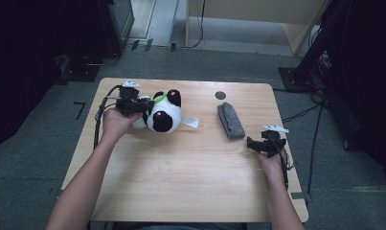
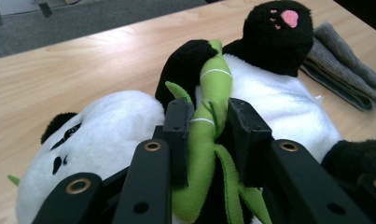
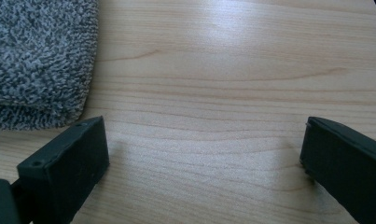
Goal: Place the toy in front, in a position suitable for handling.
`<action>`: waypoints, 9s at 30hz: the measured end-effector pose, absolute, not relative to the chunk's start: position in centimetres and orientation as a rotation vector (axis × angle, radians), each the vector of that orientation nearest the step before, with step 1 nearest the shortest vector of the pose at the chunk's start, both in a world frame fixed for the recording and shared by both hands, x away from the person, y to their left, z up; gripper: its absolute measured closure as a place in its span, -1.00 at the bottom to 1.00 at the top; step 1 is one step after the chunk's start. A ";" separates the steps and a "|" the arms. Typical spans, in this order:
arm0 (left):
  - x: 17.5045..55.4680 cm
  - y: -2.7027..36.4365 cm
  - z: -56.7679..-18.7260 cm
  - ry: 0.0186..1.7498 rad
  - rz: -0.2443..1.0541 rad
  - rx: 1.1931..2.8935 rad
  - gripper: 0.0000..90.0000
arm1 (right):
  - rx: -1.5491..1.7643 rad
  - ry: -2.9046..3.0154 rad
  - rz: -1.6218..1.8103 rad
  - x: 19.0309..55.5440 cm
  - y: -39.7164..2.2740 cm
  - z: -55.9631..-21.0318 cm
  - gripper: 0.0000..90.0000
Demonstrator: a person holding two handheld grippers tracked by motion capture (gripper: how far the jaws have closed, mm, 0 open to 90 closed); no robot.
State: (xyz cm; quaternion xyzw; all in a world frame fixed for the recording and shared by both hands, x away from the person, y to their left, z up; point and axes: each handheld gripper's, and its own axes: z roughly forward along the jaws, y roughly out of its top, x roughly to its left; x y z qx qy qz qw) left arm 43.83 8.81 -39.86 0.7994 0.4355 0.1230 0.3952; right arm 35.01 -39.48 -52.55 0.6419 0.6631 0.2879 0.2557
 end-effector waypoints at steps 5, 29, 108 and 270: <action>41.8 7.9 -40.2 1.099 0.309 2.047 0.56 | 1.766 1.786 0.768 35.0 -39.6 -52.0 -0.66; 35.1 2.3 -41.3 1.044 0.207 2.055 0.53 | 1.761 1.765 0.832 35.0 -39.8 -50.7 -0.52; 37.6 11.7 -43.8 0.980 0.284 2.006 -0.29 | 1.601 2.087 1.072 41.6 -33.4 -51.4 0.06; 34.8 8.5 -47.8 1.000 0.160 1.913 -0.16 | 1.258 2.594 1.259 41.4 -12.3 -41.9 0.67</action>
